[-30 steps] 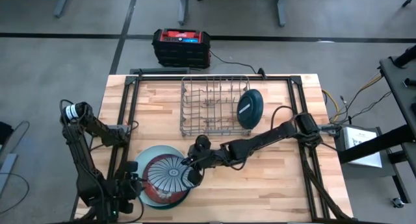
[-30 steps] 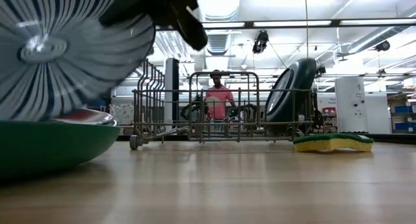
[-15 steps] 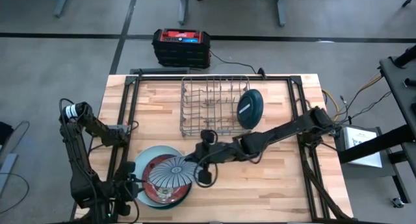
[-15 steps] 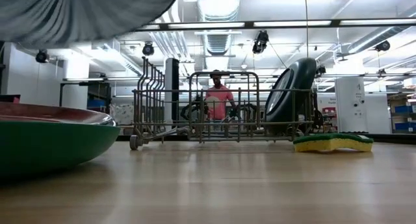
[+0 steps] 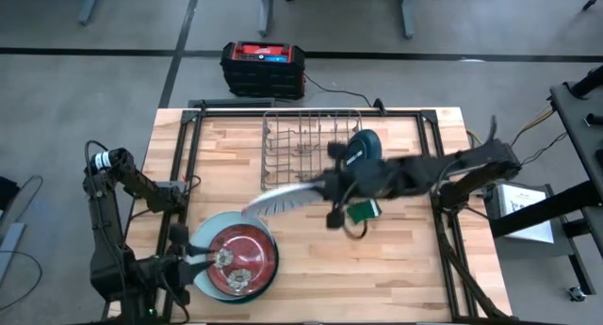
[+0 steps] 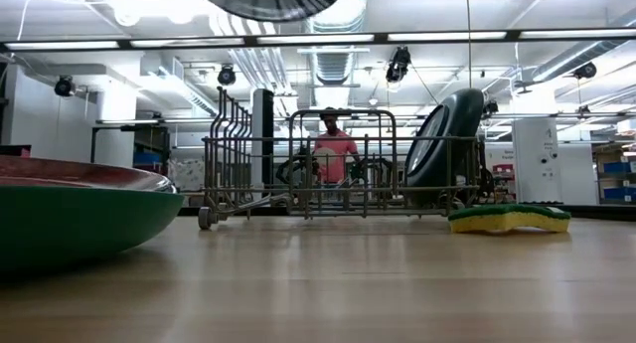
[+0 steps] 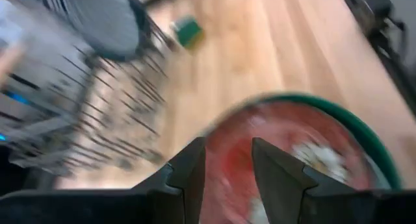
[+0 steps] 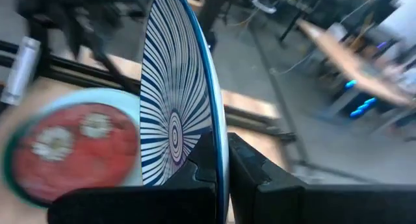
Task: Sort dishes
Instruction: Put the blue plate into the dish rack
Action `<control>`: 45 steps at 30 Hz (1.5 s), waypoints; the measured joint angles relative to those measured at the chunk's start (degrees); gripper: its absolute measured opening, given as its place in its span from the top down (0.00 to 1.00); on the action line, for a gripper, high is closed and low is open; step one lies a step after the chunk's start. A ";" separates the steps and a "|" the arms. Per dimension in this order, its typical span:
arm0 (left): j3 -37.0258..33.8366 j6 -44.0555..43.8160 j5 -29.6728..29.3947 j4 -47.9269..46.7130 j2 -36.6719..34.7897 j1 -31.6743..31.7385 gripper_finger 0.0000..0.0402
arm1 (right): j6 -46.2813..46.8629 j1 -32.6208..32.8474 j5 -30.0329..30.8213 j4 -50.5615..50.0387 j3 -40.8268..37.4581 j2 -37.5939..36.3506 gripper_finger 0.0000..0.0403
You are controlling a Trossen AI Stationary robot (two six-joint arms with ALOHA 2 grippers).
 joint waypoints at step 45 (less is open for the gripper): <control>13.27 5.76 -31.07 10.36 0.11 35.56 0.71 | -47.82 -26.43 -32.77 -21.30 -3.07 -10.95 1.00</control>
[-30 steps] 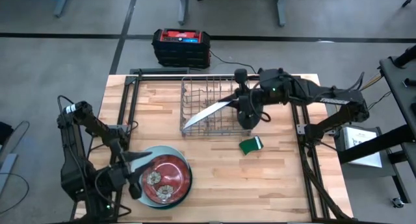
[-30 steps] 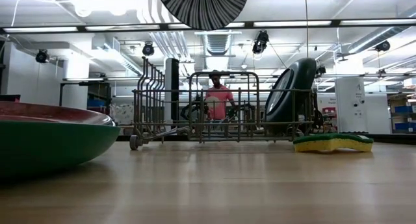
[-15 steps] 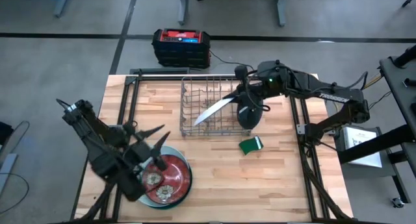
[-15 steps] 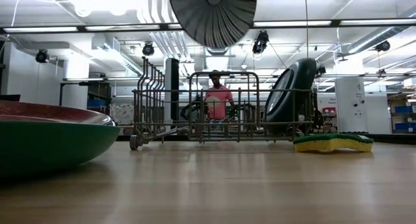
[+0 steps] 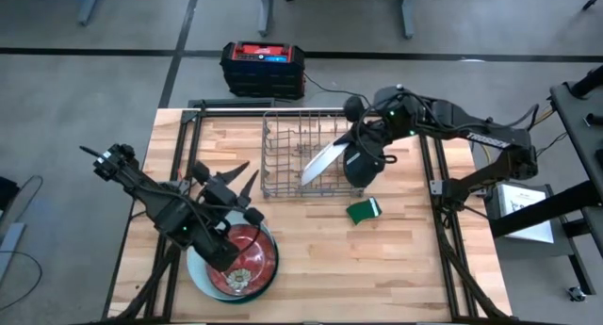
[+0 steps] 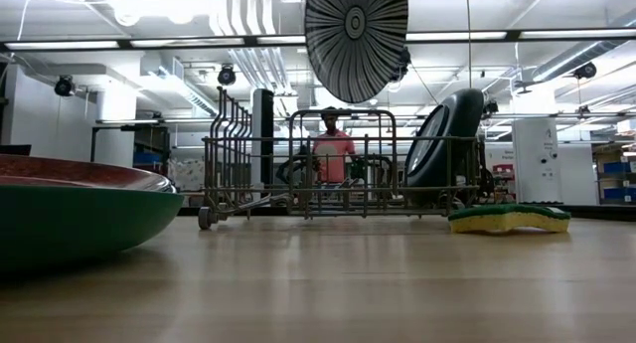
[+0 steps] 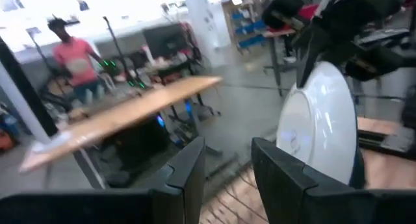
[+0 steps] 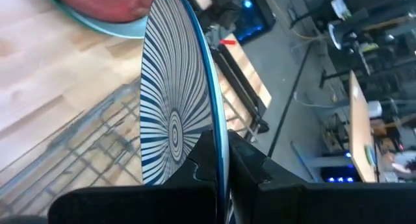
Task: Sort dishes
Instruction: Put the blue plate into the dish rack
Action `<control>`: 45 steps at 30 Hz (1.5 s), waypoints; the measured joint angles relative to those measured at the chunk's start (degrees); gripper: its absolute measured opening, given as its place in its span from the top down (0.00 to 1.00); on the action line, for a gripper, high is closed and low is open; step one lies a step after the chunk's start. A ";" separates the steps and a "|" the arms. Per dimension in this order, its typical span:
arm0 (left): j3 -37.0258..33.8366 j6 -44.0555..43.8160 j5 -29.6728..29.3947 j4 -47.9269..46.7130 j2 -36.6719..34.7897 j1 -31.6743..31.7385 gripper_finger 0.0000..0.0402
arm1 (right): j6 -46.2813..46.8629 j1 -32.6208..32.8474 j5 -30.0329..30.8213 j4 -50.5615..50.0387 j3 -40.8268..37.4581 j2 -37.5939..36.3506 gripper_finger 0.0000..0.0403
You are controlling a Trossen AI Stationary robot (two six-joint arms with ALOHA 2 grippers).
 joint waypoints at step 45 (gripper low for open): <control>-0.22 4.45 13.59 9.51 2.37 0.13 0.71 | -37.33 -15.02 -12.22 -10.27 -0.33 -5.99 1.00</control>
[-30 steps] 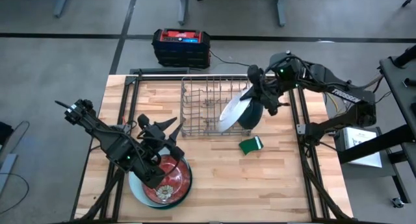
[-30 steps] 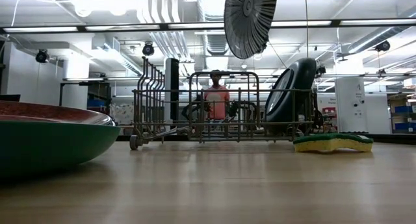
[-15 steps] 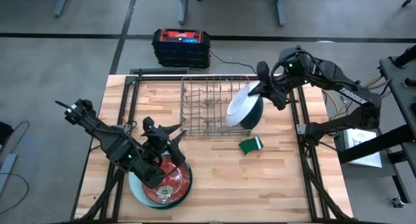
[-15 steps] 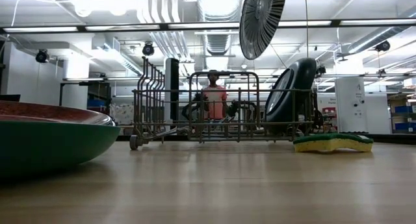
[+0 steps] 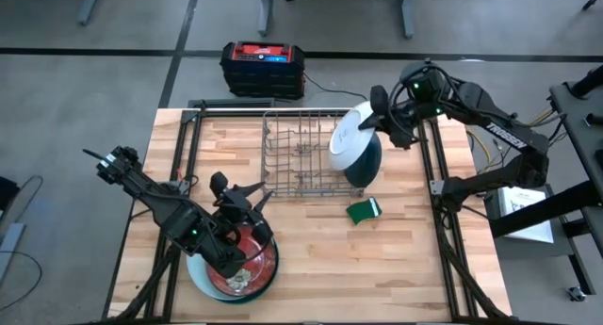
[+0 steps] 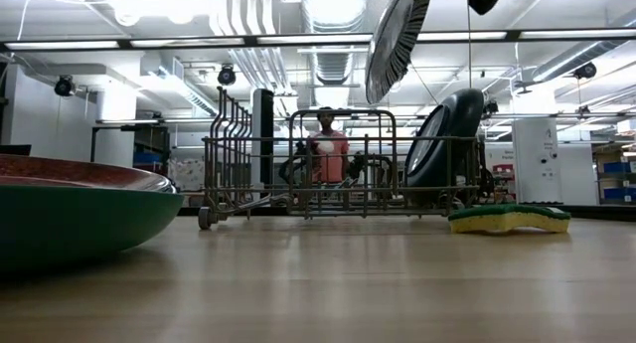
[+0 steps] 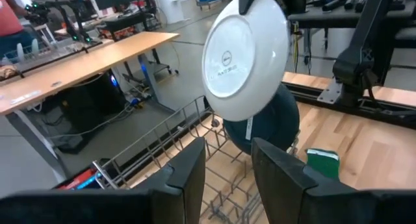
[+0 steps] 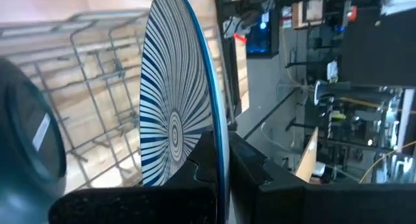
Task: Sort dishes
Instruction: Put the blue plate into the dish rack
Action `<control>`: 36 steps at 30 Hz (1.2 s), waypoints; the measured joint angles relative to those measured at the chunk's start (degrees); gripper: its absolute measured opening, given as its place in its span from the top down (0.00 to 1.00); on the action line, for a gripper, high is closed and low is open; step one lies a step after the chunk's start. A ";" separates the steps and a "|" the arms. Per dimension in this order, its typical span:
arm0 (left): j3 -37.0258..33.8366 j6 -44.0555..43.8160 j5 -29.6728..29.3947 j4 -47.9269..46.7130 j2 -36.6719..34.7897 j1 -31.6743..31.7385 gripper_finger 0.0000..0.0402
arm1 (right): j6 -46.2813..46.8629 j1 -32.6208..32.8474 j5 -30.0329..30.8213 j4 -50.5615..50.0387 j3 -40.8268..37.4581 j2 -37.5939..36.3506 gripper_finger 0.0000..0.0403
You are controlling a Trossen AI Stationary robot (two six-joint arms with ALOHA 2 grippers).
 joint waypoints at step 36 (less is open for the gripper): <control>0.00 0.07 -0.05 -1.79 -0.16 -0.07 0.71 | -26.91 -6.82 -4.30 -7.15 1.92 16.47 1.00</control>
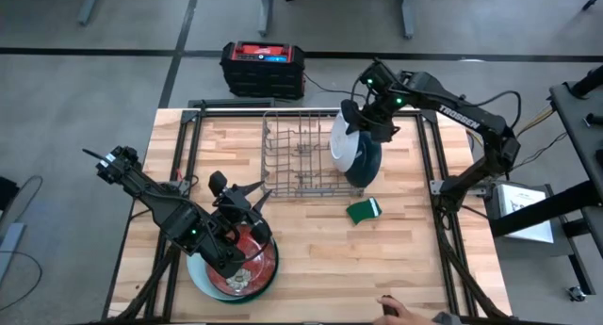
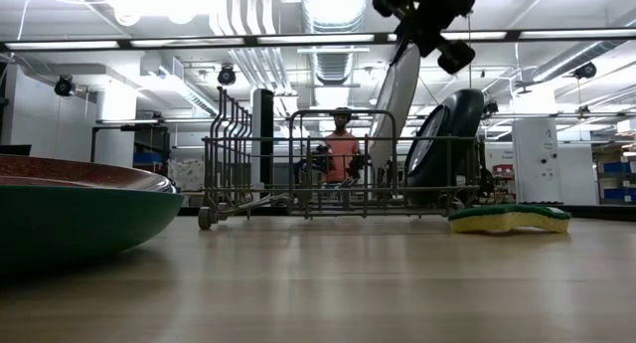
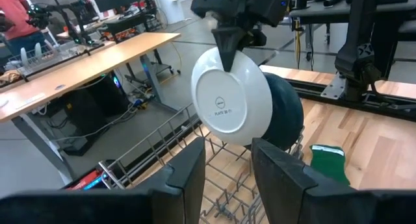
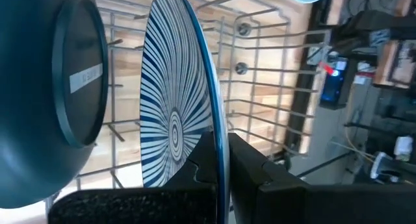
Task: Sort dishes
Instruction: Put the blue plate into the dish rack
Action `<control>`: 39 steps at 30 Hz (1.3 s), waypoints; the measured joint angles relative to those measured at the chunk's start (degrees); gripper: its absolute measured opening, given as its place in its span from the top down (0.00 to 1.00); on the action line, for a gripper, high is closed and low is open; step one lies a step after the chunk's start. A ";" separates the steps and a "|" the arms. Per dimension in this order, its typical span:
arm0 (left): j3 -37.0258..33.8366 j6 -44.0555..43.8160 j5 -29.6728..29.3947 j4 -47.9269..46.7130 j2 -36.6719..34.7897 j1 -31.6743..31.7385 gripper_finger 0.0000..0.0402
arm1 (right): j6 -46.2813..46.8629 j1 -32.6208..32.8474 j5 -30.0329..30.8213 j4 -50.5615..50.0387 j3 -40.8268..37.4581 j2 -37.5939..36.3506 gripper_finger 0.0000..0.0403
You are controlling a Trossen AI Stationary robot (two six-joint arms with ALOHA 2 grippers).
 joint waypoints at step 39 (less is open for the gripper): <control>-0.22 0.02 -1.60 -0.09 -0.02 0.02 0.71 | 7.92 -0.19 -0.24 -0.35 -0.04 8.09 0.99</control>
